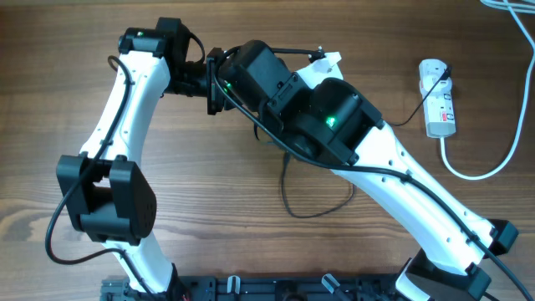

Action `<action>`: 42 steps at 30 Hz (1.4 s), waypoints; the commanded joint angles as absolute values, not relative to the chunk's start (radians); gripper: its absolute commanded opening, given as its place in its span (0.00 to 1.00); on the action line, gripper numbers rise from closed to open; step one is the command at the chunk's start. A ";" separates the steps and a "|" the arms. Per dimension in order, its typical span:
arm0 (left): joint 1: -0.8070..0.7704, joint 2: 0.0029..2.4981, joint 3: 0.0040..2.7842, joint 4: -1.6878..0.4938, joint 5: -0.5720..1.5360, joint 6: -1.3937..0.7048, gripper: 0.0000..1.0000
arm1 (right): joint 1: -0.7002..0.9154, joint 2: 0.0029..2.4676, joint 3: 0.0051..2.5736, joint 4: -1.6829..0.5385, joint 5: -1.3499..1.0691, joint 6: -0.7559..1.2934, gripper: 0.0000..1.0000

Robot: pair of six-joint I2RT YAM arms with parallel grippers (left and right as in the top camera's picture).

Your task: Plug charger to phone and switch on socket

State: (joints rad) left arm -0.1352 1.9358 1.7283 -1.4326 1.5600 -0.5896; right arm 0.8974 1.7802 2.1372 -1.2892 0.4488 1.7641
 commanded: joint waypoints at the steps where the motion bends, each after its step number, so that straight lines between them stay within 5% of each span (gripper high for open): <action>1: -0.139 1.905 1.743 -1.433 1.575 -0.585 0.34 | 0.899 1.743 2.152 -1.275 0.564 2.072 0.05; 15: -0.139 1.905 1.743 -1.434 1.577 -0.585 0.25 | 0.899 1.743 2.152 -1.238 0.576 2.072 0.10; 19: -0.139 1.905 1.743 -1.434 1.577 -0.585 0.11 | 0.899 1.743 2.152 -1.239 0.576 2.071 0.17; 21: -0.139 1.905 1.743 -1.434 1.577 -0.585 0.06 | 0.899 1.743 2.152 -1.239 0.576 2.070 0.25; 25: -0.139 1.905 1.743 -1.433 1.577 -0.585 0.04 | 0.899 1.742 2.152 -1.249 0.576 2.067 0.71; 28: -0.139 1.905 1.743 -1.433 1.576 -0.585 0.04 | 0.899 1.731 2.152 -1.266 0.581 2.036 0.88; 32: -0.139 1.905 1.743 -1.425 1.573 -0.584 0.04 | 0.891 1.684 2.152 -1.296 0.628 1.905 0.99; 42: -0.139 1.905 1.743 -1.255 1.405 -0.585 0.04 | 0.766 1.488 2.152 -1.446 0.516 1.257 1.00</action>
